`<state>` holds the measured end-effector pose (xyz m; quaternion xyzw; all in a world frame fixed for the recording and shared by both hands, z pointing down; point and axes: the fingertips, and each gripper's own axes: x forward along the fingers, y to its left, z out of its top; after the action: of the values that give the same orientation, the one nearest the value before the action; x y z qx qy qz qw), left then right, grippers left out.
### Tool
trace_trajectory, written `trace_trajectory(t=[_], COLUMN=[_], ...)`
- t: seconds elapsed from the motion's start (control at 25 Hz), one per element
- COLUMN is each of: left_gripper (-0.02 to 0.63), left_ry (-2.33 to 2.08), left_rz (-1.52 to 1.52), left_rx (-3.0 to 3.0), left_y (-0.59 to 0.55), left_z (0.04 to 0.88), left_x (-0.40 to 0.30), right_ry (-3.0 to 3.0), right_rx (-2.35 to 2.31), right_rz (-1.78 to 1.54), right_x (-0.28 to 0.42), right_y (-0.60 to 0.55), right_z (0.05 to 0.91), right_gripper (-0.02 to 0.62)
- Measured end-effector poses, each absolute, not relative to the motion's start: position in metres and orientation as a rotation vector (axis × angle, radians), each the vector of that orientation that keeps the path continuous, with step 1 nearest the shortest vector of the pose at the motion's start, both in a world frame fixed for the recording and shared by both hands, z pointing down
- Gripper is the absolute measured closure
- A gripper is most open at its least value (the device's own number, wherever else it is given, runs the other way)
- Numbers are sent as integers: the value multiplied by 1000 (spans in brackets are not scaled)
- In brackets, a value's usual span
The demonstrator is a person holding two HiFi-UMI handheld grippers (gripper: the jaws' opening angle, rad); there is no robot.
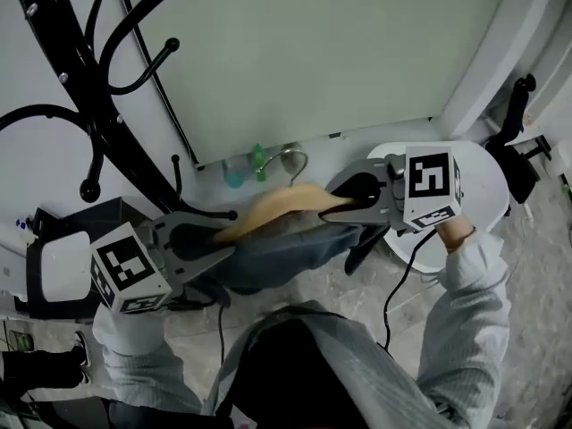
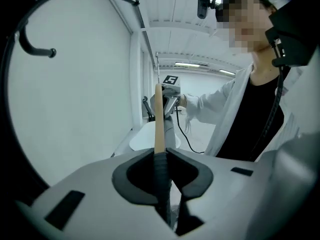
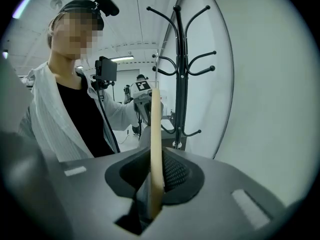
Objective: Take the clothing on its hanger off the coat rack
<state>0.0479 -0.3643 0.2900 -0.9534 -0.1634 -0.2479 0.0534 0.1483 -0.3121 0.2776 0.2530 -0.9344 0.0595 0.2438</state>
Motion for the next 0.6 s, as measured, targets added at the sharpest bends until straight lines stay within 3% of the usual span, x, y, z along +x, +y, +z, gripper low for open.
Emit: trace_trajectory(t=[0.6], left_gripper=[541], left_ry=[-666], left_rz=[-837], left_rx=[-2923], left_y=[-349], left_z=[341], left_x=[94], right_ry=[-2541], right_rx=[822], right_rz=[246], right_x=[192], right_y=[-291], right_z=[332], right_gripper=[540])
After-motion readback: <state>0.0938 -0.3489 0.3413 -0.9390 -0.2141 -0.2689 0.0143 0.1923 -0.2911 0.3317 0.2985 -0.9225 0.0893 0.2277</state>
